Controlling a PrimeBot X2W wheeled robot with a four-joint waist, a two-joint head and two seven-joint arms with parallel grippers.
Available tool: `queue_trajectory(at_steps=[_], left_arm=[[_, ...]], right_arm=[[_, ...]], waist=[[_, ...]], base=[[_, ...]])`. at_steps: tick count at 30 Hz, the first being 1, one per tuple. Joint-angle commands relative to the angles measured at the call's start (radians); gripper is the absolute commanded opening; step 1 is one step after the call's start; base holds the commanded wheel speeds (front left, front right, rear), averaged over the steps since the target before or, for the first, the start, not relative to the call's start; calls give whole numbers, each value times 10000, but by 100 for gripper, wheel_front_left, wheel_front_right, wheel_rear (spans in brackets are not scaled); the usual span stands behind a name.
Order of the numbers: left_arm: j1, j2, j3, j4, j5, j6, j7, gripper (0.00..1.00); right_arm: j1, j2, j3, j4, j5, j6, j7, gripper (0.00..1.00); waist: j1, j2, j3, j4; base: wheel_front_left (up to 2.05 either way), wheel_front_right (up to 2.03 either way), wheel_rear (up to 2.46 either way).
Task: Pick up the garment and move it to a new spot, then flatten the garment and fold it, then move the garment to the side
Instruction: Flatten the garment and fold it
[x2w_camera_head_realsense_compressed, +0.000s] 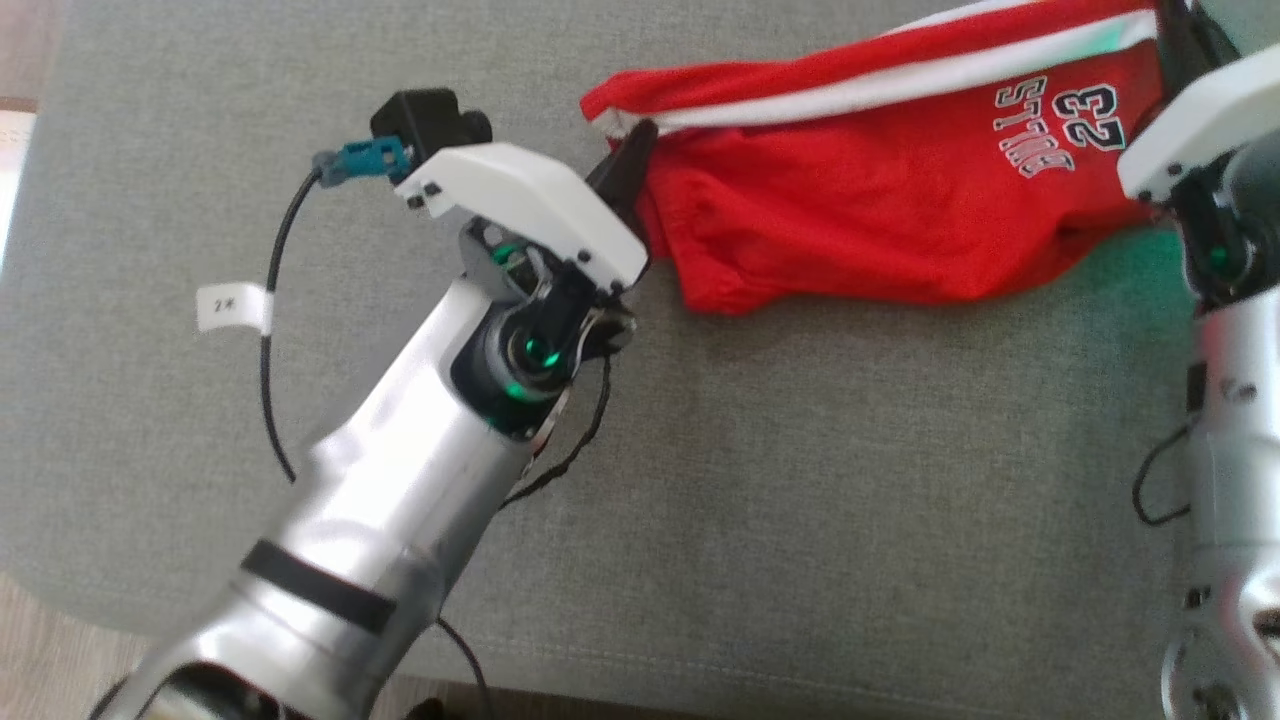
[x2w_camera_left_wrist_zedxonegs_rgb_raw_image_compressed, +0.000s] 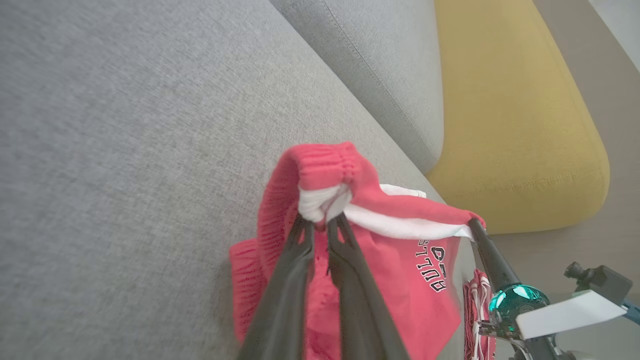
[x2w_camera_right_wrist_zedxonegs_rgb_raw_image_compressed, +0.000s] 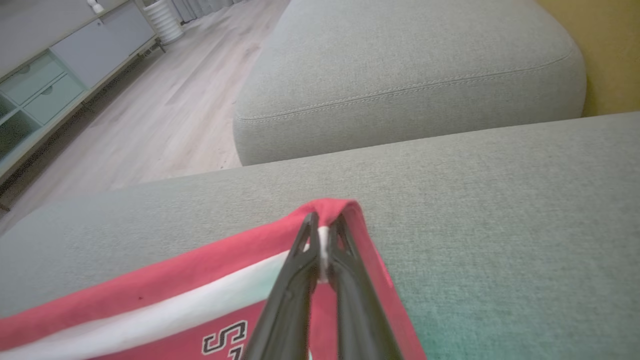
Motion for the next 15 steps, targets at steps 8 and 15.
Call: queue_trajectory(at_steps=[8, 15], left_arm=[[-1439, 144, -1102, 918, -1412, -236, -902, 8], [-1542, 144, -1824, 1298, -1946, -351, -1511, 100]], right_arm=[[-1597, -151, 494, 1782, -647, -9, -1082, 0], [-1878, -289, 913, 2754, -394, -9, -1803, 100]], waist=[[-2, 0, 398, -42], [-2, 0, 347, 113]], base=[[0, 0, 0], [0, 0, 0]])
